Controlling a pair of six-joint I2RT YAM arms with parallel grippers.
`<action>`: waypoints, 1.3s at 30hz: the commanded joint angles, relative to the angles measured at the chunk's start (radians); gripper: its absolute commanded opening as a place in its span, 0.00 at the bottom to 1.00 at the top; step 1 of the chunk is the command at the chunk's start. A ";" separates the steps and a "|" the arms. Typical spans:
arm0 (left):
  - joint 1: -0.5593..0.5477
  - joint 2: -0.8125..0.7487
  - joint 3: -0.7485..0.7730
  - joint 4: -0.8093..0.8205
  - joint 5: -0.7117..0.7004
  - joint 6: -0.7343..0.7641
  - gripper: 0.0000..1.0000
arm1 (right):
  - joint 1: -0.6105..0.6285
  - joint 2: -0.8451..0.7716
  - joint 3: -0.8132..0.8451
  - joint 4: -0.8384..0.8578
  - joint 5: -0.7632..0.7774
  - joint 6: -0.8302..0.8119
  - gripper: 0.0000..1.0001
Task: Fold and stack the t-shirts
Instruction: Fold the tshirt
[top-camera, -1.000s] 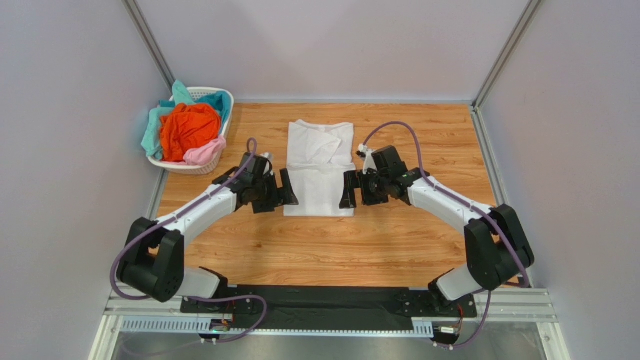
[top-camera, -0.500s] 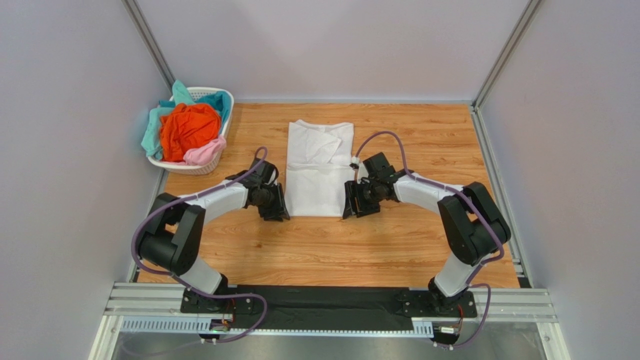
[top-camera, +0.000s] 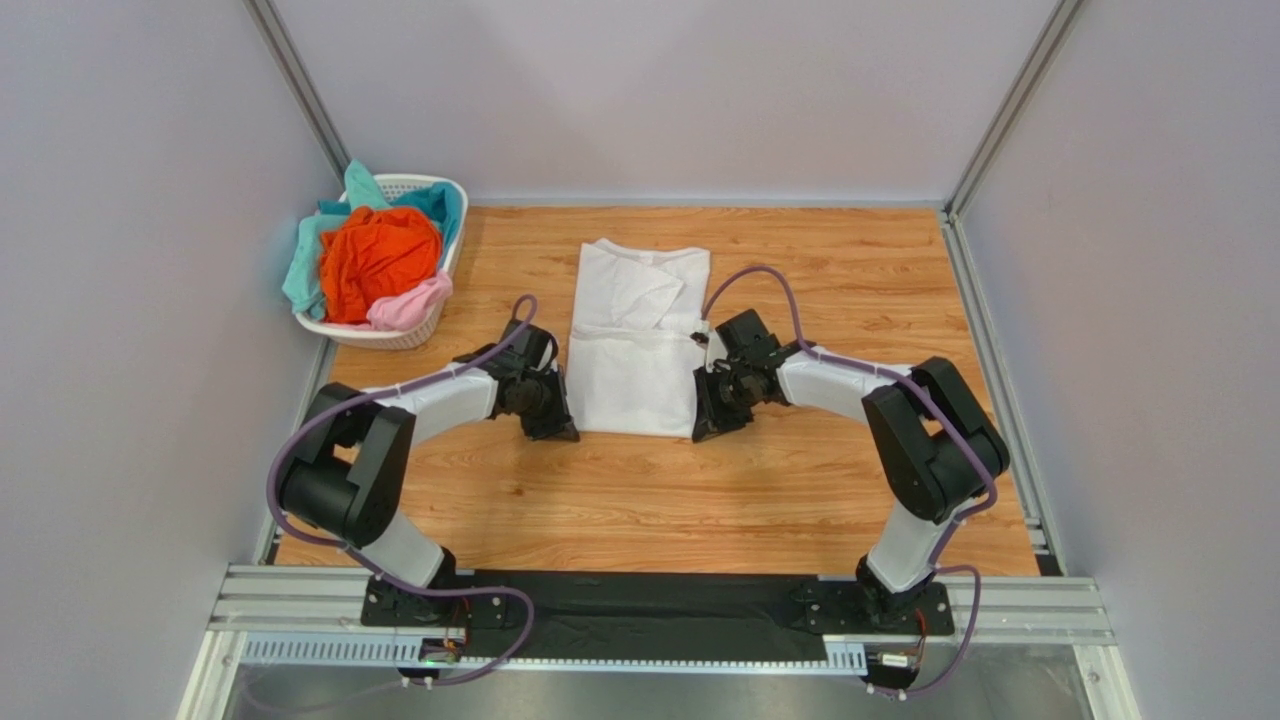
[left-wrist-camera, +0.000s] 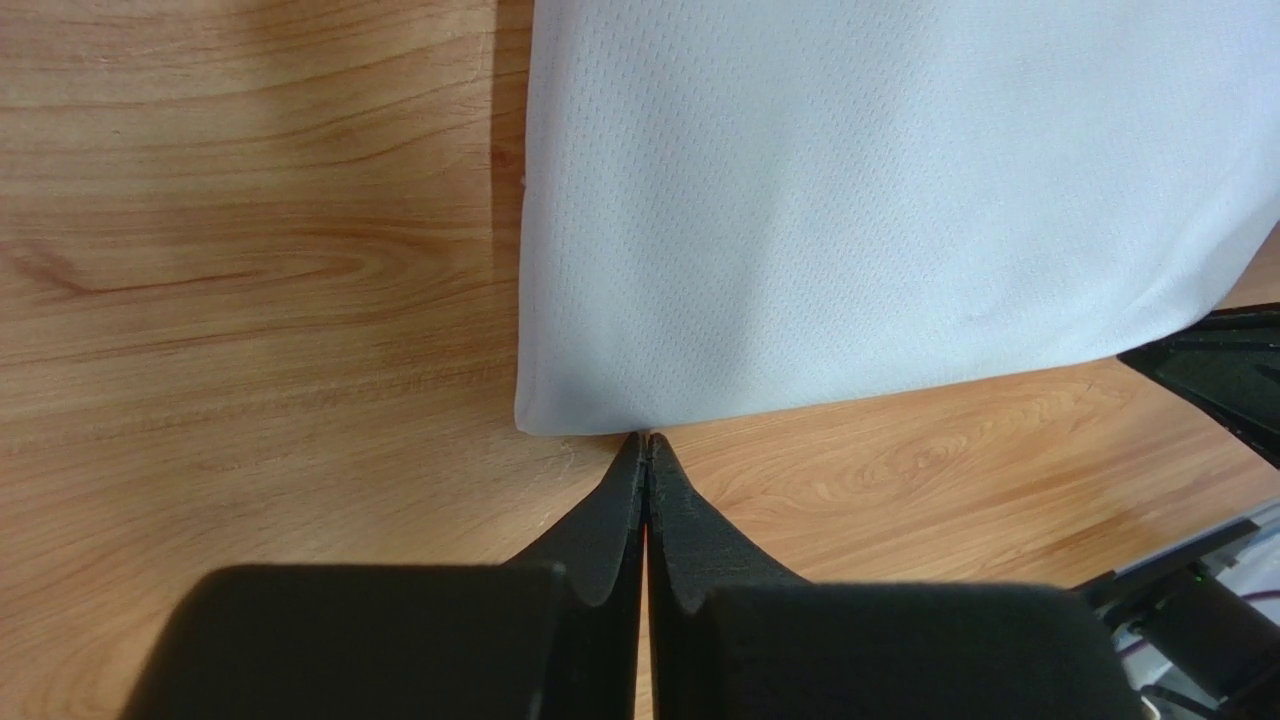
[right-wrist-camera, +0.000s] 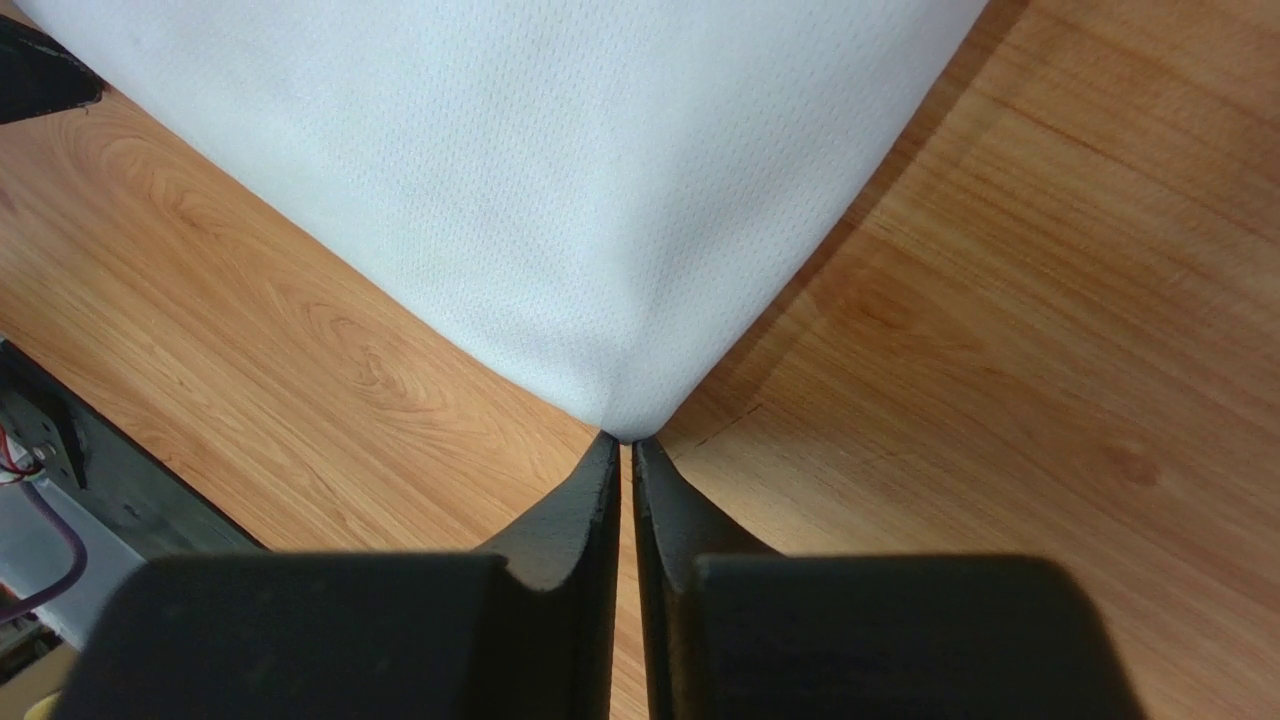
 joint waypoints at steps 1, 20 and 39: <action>0.001 -0.042 -0.027 0.038 -0.034 0.013 0.00 | 0.004 -0.044 0.026 0.020 0.027 -0.012 0.06; 0.004 -0.100 -0.011 0.009 -0.144 -0.001 0.49 | 0.005 -0.078 0.019 -0.012 0.012 -0.032 0.01; 0.009 -0.325 -0.090 -0.106 -0.020 0.039 0.00 | 0.065 -0.227 -0.009 -0.178 0.006 -0.024 0.01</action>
